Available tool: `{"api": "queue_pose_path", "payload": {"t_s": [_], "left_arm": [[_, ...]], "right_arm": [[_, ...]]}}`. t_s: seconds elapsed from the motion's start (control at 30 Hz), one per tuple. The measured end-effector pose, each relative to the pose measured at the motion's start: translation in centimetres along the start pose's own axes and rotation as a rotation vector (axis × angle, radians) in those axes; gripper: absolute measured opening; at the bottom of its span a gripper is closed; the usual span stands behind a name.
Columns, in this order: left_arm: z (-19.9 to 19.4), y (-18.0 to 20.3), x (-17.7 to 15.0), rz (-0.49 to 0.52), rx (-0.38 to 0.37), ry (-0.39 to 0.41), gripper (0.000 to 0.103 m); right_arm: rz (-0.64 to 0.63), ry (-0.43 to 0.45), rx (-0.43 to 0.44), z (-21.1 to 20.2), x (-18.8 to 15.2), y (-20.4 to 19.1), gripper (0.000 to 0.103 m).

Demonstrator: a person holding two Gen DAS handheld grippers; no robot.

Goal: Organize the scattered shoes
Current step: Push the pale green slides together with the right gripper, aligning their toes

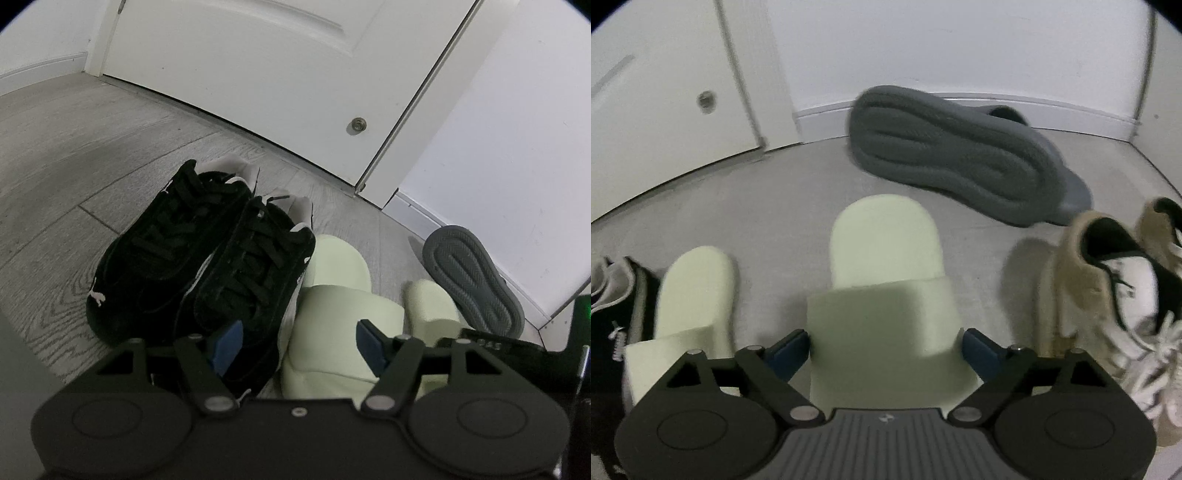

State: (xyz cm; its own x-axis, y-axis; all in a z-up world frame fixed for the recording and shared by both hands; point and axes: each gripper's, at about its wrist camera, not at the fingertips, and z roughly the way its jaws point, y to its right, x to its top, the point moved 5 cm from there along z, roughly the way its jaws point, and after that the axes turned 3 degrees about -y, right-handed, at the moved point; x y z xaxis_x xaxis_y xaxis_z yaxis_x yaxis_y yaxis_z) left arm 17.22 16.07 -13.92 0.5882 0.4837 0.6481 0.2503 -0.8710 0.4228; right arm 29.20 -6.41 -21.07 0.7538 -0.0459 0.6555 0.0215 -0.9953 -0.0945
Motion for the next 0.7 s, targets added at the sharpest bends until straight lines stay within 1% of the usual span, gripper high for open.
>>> {"api": "queue_pose_path", "payload": {"t_s": [0.1,0.13,0.23,0.43,0.6,0.7], "left_arm": [[0.0,0.0,0.0,-0.001,0.000,-0.001,0.069],[0.0,0.0,0.0,-0.001,0.000,-0.001,0.069],[0.0,0.1,0.0,0.002,-0.002,-0.003,0.069],[0.0,0.3,-0.1,0.009,0.000,-0.005,0.069],[0.1,0.3,-0.1,0.003,-0.003,-0.006,0.069],[0.2,0.4,-0.2,0.004,-0.005,-0.007,0.069]], "right_arm": [[-0.069,0.007,0.035,0.1,-0.4,-2.0,0.088],[-0.105,0.012,0.061,0.0,-0.8,-3.0,0.088],[-0.182,0.025,0.037,-0.1,-1.5,-4.3,0.088],[-0.252,0.012,0.071,-1.1,-2.8,-4.2,0.088],[-0.244,-0.008,0.074,-2.0,-3.9,-4.2,0.088],[-0.243,-0.035,0.079,-2.5,-4.4,-4.6,0.088]]}}
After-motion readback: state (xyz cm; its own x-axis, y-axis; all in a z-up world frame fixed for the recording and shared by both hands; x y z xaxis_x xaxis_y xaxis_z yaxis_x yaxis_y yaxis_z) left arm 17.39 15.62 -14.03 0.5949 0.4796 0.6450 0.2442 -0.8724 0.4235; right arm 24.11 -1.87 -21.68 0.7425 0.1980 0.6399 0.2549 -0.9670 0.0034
